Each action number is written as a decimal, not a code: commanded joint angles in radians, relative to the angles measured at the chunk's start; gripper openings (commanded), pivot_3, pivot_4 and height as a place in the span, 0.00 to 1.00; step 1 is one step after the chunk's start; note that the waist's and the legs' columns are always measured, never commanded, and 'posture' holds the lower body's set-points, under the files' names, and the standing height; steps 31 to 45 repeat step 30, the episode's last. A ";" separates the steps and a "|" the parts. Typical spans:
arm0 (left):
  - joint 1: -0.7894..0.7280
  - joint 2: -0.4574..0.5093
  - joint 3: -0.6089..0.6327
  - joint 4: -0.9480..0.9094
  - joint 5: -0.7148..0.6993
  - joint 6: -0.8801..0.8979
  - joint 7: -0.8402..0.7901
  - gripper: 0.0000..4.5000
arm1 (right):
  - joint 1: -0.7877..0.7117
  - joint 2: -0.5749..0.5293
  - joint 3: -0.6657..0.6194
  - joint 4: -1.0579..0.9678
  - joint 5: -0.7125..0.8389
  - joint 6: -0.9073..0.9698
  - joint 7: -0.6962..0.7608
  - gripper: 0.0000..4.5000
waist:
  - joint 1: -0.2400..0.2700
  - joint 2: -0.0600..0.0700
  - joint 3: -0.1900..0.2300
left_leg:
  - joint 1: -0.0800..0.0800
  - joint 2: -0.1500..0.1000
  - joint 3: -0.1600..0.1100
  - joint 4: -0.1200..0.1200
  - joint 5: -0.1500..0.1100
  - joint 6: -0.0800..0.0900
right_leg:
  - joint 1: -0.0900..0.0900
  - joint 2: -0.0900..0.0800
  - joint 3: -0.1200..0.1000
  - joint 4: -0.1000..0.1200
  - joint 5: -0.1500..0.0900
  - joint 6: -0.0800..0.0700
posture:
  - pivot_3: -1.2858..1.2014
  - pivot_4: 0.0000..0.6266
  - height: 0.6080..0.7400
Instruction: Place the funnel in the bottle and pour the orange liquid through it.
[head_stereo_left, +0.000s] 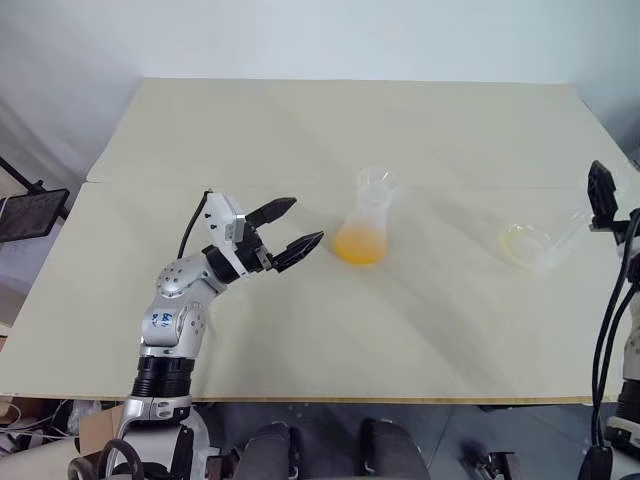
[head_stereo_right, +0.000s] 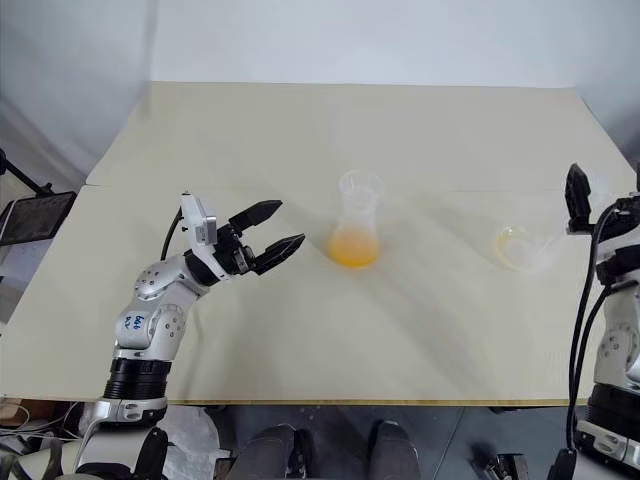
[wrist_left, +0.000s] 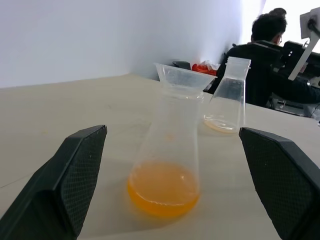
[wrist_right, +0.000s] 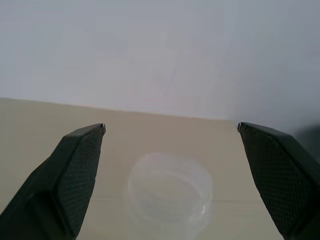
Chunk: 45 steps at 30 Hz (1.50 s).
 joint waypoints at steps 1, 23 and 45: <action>-0.005 0.014 0.011 -0.011 -0.007 -0.022 -0.008 1.00 | -0.007 -0.042 -0.038 -0.028 0.002 -0.016 0.013 0.99 | 0.000 0.000 0.000 | 0.000 0.000 0.000 0.000 0.000 0.000 | 0.000 0.000 0.000 0.000 0.000 0.000 | 0.52 0.24 1.00; 0.217 0.277 0.023 -0.153 0.072 -0.042 -0.062 1.00 | 0.352 -0.177 0.163 -0.287 0.175 0.017 0.798 0.99 | 0.022 -0.001 0.000 | 0.000 0.000 0.000 0.000 -0.001 0.001 | 0.001 -0.001 0.000 -0.002 0.000 0.000 | 0.52 0.24 1.00; 0.296 0.295 0.058 -0.190 0.070 -0.076 -0.042 1.00 | 0.436 -0.116 0.176 -0.252 0.131 -0.057 0.824 0.99 | 0.022 -0.001 0.000 | 0.001 0.000 0.001 -0.001 0.000 0.000 | 0.001 -0.001 0.001 -0.003 0.000 0.000 | 0.52 0.24 1.00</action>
